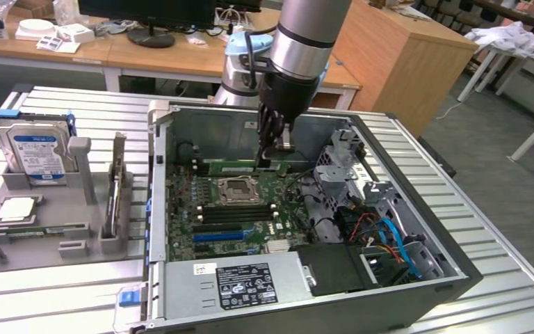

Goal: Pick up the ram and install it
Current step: 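Insert the ram into the slot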

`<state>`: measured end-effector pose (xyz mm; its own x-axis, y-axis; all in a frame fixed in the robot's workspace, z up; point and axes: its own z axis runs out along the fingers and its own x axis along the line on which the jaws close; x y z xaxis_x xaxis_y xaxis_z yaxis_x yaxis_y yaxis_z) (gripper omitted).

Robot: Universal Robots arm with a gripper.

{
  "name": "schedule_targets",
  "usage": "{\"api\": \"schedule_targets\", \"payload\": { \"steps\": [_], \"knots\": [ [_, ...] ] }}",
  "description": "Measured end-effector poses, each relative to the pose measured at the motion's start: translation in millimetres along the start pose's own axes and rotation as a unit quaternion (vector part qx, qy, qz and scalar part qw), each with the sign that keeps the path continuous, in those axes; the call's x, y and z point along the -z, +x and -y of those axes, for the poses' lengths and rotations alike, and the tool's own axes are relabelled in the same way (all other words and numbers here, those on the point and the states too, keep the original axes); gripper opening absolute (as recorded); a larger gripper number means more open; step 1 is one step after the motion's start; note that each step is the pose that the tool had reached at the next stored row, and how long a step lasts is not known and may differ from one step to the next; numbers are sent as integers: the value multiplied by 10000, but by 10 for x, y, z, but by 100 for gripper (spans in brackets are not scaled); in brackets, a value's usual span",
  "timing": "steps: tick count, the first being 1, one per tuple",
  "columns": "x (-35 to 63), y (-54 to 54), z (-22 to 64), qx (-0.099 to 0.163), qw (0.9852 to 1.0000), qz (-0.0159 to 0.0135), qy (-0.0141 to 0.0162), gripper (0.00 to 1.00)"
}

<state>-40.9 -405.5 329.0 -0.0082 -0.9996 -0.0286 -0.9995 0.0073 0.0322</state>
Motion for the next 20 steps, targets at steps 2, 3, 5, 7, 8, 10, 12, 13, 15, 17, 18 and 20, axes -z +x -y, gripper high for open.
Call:
{"api": "schedule_targets", "payload": {
  "steps": [2, 3, 5, 7, 8, 10, 12, 13, 15, 17, 18, 20],
  "knots": [
    [-13, 1, 0, 0, 10000, -2, -4, 12],
    [-19, 1, 1, 0, 10000, -3, -6, 12],
    [-33, 1, 1, 0, 10000, -3, -10, 12],
    [-46, 1, 2, 0, 10000, -4, -12, 12],
    [-52, 2, 2, 0, 10000, -4, -14, 12],
    [-66, 2, 2, 0, 10000, -4, -16, 12],
    [-80, 2, 3, 0, 10000, -4, -18, 12],
    [-87, 2, 3, 0, 10000, -4, -19, 12],
    [-102, 3, 4, 0, 10000, -4, -22, 12],
    [-118, 3, 4, -1, 10000, -4, -25, 12],
    [-124, 4, 4, -1, 10000, -4, -26, 12],
    [-139, 4, 5, -1, 10000, -4, -29, 12]
  ]
}}
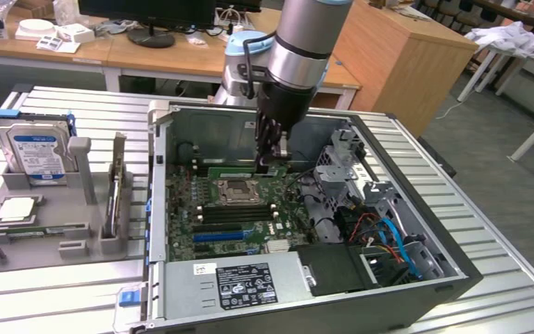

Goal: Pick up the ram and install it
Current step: 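Insert the ram into the slot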

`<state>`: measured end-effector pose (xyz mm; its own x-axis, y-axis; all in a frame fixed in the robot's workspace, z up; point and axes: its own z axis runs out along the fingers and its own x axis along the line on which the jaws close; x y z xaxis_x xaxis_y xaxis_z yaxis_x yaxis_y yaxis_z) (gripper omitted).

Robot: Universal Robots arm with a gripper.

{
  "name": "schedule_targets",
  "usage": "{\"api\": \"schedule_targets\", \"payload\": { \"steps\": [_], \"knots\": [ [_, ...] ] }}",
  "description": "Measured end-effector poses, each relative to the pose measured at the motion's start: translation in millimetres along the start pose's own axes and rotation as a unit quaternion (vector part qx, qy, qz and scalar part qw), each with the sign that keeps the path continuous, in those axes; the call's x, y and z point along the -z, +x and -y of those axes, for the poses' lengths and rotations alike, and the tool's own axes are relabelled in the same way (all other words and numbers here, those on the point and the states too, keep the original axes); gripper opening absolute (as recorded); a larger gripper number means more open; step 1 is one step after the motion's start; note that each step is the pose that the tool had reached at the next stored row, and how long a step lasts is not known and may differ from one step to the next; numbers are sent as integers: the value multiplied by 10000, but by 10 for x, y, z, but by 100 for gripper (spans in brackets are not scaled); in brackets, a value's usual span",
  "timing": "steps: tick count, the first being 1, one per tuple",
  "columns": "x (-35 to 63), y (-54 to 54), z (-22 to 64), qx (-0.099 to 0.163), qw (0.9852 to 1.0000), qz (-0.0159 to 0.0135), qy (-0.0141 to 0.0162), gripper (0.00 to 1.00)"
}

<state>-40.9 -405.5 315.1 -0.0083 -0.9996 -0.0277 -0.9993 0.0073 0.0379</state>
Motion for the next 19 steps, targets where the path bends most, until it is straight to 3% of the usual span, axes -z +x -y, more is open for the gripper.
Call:
{"api": "schedule_targets", "payload": {
  "steps": [19],
  "knots": [
    [-137, 4, 5, -1, 10000, 0, -24, 12]
  ]
}}
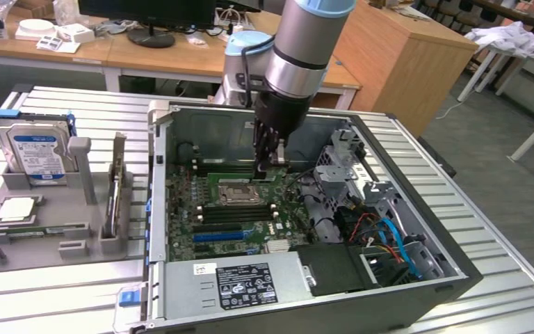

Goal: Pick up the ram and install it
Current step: 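Insert the ram into the slot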

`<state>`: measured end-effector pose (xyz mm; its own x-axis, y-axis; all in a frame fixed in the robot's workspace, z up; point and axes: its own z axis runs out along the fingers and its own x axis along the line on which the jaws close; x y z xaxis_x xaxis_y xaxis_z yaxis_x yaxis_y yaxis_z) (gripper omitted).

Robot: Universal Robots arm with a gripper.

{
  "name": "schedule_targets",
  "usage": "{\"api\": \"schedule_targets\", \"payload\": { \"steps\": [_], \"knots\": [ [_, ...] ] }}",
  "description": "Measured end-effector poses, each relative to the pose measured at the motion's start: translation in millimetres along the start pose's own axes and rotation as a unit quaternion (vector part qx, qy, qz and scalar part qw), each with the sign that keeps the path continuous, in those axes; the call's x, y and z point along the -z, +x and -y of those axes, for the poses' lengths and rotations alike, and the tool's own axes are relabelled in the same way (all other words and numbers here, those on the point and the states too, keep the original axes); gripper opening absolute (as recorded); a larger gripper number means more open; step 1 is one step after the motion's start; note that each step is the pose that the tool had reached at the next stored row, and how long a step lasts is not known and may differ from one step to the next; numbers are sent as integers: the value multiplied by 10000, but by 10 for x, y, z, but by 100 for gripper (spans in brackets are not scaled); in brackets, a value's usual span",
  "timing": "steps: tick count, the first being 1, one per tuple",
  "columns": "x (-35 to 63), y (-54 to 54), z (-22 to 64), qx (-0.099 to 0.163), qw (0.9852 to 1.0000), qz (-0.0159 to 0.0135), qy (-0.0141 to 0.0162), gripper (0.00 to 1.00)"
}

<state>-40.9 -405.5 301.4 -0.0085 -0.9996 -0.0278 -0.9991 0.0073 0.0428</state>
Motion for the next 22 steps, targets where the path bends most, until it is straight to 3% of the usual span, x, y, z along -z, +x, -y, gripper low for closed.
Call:
{"api": "schedule_targets", "payload": {
  "steps": [22],
  "knots": [
    [-203, 6, 9, -1, 10000, 0, -44, 12]
  ]
}}
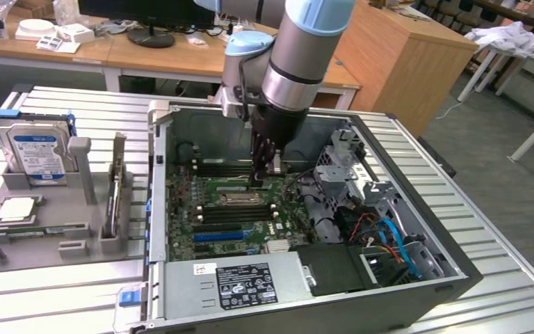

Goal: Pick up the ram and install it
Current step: 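Insert the ram into the slot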

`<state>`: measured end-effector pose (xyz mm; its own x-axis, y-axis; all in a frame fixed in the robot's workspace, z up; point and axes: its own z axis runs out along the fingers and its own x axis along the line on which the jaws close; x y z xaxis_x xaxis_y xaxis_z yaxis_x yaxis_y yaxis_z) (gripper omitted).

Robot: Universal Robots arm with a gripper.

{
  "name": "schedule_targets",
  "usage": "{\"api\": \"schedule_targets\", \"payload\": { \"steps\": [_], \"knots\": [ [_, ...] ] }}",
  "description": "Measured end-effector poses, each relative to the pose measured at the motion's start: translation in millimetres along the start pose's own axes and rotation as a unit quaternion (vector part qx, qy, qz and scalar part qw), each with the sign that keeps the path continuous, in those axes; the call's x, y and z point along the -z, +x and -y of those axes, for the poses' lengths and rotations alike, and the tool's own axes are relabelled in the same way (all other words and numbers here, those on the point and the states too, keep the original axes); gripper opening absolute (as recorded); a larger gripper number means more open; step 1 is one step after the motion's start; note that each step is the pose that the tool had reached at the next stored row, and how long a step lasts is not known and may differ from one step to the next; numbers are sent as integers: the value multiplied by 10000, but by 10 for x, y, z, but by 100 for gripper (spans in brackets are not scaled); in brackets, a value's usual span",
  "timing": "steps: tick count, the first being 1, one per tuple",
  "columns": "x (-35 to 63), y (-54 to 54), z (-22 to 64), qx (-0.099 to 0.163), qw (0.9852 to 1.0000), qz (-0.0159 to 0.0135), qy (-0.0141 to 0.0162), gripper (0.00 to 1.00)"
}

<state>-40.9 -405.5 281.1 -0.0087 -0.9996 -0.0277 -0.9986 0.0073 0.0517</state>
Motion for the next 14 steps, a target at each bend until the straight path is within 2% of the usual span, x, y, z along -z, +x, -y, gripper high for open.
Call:
{"api": "schedule_targets", "payload": {
  "steps": [5, 11, 12, 14],
  "knots": [
    [-42, 1, 2, 0, 10000, 0, -7, 12],
    [-43, 1, 3, 0, 10000, -1, -8, 12],
    [-44, 1, 3, 7, 10000, -1, -4, 12],
    [-46, 1, 3, 39, 10000, 0, 37, 12]
  ]
}}
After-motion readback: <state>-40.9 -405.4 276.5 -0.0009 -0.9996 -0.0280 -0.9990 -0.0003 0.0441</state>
